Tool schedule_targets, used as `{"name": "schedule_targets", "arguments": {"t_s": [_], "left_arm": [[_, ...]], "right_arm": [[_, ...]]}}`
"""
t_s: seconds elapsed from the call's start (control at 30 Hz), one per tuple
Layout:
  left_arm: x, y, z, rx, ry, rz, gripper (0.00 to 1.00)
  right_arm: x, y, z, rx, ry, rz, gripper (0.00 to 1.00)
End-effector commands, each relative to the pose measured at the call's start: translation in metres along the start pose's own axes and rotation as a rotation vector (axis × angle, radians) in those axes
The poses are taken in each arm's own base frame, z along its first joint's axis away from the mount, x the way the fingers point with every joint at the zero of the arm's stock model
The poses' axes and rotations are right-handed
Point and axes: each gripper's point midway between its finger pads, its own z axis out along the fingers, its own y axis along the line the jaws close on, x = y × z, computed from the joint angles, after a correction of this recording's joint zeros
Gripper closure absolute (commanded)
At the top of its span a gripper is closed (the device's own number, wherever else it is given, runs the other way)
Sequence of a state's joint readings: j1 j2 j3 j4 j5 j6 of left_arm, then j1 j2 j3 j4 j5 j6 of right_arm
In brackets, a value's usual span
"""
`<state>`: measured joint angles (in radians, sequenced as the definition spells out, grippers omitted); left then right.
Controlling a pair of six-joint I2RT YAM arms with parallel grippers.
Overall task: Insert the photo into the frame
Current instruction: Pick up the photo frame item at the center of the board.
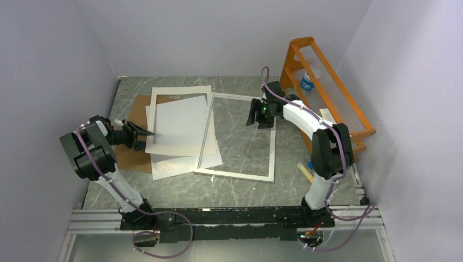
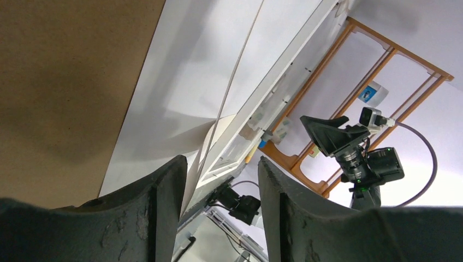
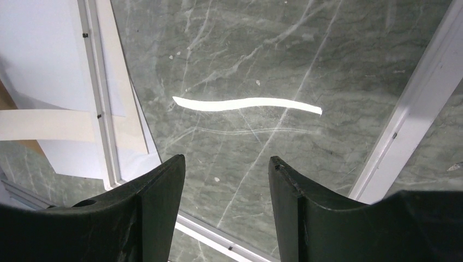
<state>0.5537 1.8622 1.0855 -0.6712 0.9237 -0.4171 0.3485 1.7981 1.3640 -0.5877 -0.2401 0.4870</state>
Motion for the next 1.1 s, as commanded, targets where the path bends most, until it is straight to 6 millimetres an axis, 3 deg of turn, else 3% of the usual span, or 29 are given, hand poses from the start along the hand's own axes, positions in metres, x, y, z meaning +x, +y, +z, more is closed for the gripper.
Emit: {"name": "schedule_targets", "arguments": {"t_s": [0.0,0.17,0.27,0.4,0.5,0.7,0.97,1.07], "left_arm": [[0.003,-0.009,0.003,0.068,0.026,-0.018,0.45],[0.001,-0.014,0.009,0.018,0.025,0.045,0.55],[-0.002,-0.019,0.010,-0.025,0.017,0.092,0.74],[-0.013,-0.031,-0.004,-0.084,-0.038,0.180,0.97],[-0.019,-0.042,-0.022,-0.151,-0.087,0.234,0.97],[-0.015,-0.087,-0.056,-0.189,-0.185,0.313,0.97],[-0.013,-0.101,-0.097,-0.361,-0.307,0.419,0.98],[-0.013,-0.116,-0.114,-0.382,-0.371,0.494,0.98]], "right_arm": [[-0.011,0.005,-0.014,-0.004,-0.054,-0.027,0.39],[-0.012,0.005,-0.014,-0.007,-0.058,-0.027,0.39],[-0.013,0.006,-0.017,-0.005,-0.068,-0.032,0.39],[-0.017,0.006,-0.020,0.003,-0.082,-0.036,0.39],[-0.020,0.007,-0.023,0.006,-0.092,-0.037,0.39],[-0.028,0.009,-0.026,0.015,-0.110,-0.036,0.39],[-0.031,0.011,-0.029,0.015,-0.118,-0.027,0.39],[-0.031,0.013,-0.030,0.007,-0.119,-0.026,0.39]]}}
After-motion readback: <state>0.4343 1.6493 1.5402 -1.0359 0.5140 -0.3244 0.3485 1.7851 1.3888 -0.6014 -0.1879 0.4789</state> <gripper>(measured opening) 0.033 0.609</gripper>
